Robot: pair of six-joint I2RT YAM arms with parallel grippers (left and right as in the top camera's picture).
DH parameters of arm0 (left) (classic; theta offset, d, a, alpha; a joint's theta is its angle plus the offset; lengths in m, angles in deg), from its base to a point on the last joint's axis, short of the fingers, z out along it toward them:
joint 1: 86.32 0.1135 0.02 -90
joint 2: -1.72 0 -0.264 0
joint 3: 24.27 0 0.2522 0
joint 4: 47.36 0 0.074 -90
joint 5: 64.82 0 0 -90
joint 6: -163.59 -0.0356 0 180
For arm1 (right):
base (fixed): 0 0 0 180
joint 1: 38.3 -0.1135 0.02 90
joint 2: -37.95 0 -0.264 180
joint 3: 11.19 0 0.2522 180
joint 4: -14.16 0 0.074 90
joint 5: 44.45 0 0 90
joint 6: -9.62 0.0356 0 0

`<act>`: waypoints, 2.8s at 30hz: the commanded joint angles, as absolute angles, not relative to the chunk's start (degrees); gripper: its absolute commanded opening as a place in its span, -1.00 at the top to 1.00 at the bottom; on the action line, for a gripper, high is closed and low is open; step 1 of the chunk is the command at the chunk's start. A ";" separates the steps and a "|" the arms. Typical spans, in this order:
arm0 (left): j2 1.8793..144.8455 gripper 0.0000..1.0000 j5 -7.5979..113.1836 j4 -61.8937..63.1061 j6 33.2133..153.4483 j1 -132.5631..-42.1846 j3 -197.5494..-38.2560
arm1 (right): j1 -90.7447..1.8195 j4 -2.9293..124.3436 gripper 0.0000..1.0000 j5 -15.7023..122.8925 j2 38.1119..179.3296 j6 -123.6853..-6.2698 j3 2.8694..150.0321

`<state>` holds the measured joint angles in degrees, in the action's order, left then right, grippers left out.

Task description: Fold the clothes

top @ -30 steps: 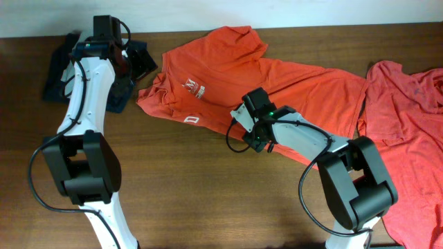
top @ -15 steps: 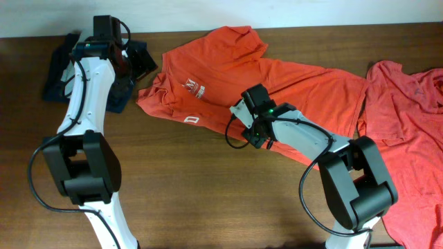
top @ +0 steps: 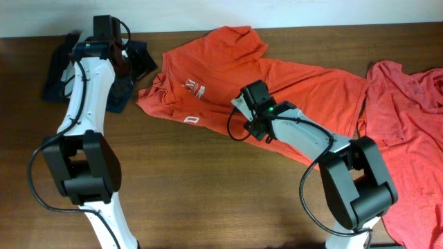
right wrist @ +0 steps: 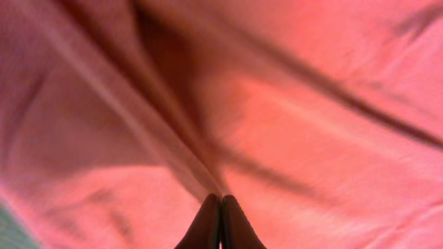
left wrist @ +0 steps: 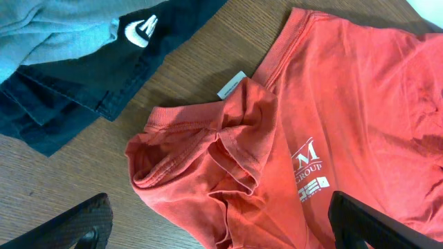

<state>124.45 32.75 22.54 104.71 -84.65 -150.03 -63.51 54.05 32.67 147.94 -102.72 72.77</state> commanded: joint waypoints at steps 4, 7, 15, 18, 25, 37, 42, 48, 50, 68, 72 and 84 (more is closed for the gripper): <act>124.72 -0.98 33.30 22.47 105.06 -84.81 -149.66 | -63.29 50.25 0.92 29.19 147.55 -102.48 74.28; 124.72 -0.99 33.30 22.47 105.06 -84.81 -149.66 | -62.64 49.05 0.92 29.21 147.62 -102.48 74.28; 124.72 -0.98 33.30 22.47 105.06 -84.81 -149.66 | -59.16 48.59 0.90 32.99 147.92 -102.46 74.25; 124.72 -0.98 33.30 22.47 105.06 -84.81 -149.66 | -57.96 48.17 0.86 37.15 147.94 -102.46 74.25; 124.72 -0.98 33.30 22.47 105.06 -84.81 -149.66 | -56.60 46.55 0.18 39.11 147.96 -102.42 74.25; 124.72 -0.98 33.30 22.47 105.06 -84.81 -149.66 | -55.90 46.82 -0.41 35.79 147.16 -98.64 74.28; 124.72 -0.98 33.30 22.47 105.06 -84.81 -149.66 | -55.93 47.12 -0.42 34.81 145.36 -94.46 74.28; 124.72 -0.98 33.30 22.47 105.06 -84.81 -149.66 | -57.15 48.76 -0.37 35.95 141.06 -93.35 74.28; 124.72 -0.98 33.30 22.47 105.06 -84.81 -149.66 | -57.72 49.48 -0.33 37.83 139.53 -93.33 74.28; 124.72 -0.98 33.30 22.47 105.06 -84.81 -149.66 | -58.00 55.84 0.92 50.55 146.26 -93.59 74.25; 124.72 -0.98 33.30 22.47 105.06 -84.81 -149.66 | -58.00 53.94 0.92 47.38 148.62 -93.59 74.25; 124.72 -0.98 33.30 22.47 105.06 -84.81 -149.66 | -53.48 46.31 0.90 41.63 152.55 -93.59 74.25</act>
